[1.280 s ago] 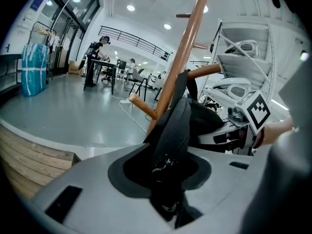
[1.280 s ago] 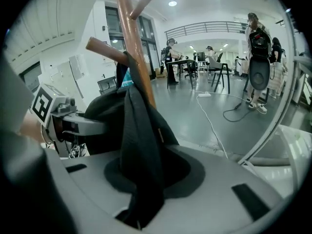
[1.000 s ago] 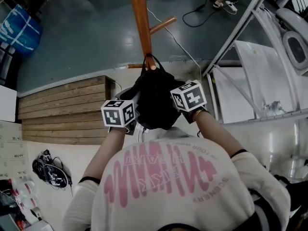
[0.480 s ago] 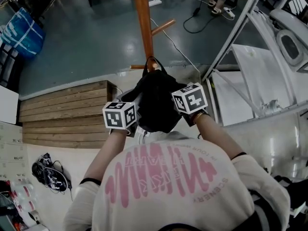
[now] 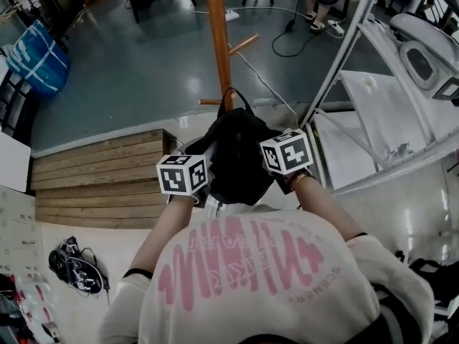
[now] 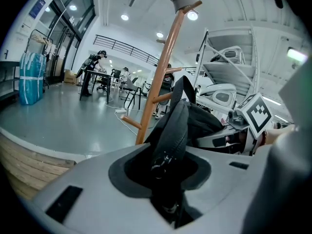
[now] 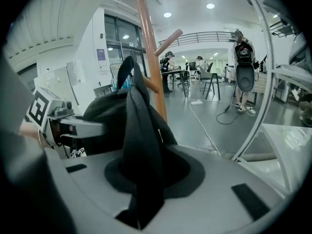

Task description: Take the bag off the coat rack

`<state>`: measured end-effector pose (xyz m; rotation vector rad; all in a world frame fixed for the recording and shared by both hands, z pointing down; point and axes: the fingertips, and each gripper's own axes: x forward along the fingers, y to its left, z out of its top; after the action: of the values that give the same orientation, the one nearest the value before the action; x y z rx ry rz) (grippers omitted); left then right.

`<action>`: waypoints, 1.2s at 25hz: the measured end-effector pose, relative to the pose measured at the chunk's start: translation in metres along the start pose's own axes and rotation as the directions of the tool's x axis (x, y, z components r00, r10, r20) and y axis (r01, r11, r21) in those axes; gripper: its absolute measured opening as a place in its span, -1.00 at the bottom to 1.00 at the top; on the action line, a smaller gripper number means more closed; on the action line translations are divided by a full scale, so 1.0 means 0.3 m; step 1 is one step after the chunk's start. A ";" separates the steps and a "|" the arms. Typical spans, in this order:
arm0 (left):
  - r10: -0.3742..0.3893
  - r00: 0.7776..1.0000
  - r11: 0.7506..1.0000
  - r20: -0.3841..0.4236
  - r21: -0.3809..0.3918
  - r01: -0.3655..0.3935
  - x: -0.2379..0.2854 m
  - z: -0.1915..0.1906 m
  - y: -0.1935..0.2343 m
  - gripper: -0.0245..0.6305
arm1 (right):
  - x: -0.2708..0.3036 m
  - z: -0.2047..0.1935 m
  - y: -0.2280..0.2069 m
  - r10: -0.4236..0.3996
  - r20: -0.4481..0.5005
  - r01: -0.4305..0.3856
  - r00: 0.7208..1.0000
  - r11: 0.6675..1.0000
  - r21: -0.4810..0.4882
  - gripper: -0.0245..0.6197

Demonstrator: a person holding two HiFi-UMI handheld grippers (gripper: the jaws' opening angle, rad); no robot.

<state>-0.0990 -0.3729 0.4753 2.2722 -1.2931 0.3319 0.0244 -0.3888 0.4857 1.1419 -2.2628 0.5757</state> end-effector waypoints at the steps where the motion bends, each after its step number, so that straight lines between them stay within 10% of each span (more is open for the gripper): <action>1: -0.003 1.000 1.000 0.001 0.005 0.003 -0.012 0.001 -0.005 -0.63 | -0.011 -0.002 0.008 -0.003 0.004 0.003 1.000 1.000 0.004 -0.66; 30: -0.080 0.992 0.991 0.097 0.118 0.069 -0.333 0.001 -0.179 -0.63 | -0.321 -0.084 0.227 -0.066 0.092 0.060 0.994 0.996 0.066 -0.66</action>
<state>-0.1051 -0.2772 0.4146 2.4551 -1.2636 0.2738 0.0230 -0.2792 0.4354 1.2924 -2.2926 0.5833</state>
